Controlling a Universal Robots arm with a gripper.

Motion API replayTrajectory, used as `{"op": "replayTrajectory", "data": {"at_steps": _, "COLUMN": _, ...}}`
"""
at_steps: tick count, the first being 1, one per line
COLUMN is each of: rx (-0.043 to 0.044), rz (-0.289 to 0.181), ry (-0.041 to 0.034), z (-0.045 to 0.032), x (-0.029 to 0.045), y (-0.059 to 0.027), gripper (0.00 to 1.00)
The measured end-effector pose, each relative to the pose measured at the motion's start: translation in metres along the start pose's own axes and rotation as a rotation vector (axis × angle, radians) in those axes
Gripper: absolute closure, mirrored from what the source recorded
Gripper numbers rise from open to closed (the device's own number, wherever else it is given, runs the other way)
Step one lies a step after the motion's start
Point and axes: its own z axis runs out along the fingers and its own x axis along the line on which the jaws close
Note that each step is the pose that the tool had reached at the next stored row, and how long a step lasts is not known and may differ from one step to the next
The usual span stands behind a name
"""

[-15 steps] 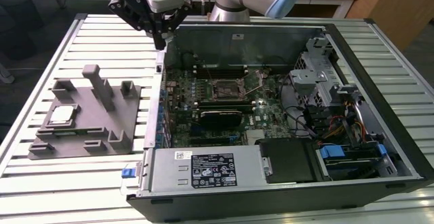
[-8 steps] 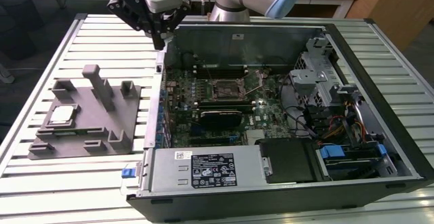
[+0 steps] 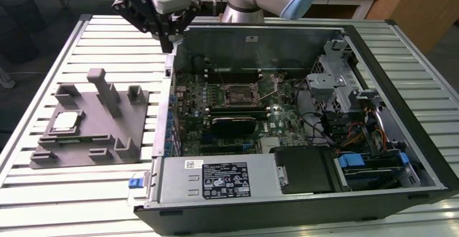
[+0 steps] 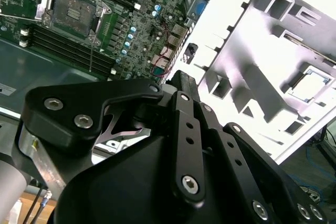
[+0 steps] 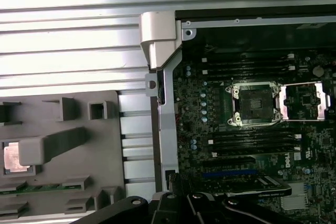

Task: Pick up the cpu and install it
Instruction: 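Reach for the cpu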

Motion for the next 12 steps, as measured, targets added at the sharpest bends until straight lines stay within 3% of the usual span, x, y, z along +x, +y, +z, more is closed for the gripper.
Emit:
{"op": "replayTrajectory", "data": {"at_steps": 6, "rx": 0.0, "rz": 0.0, "ry": 0.0, "z": 0.0002, "x": 0.0023, "y": -0.0002, "gripper": 0.89}}
{"op": "replayTrajectory", "data": {"at_steps": 12, "rx": 0.0, "rz": 0.0, "ry": 0.0, "z": 0.0002, "x": 0.0097, "y": -0.0008, "gripper": 0.89}}
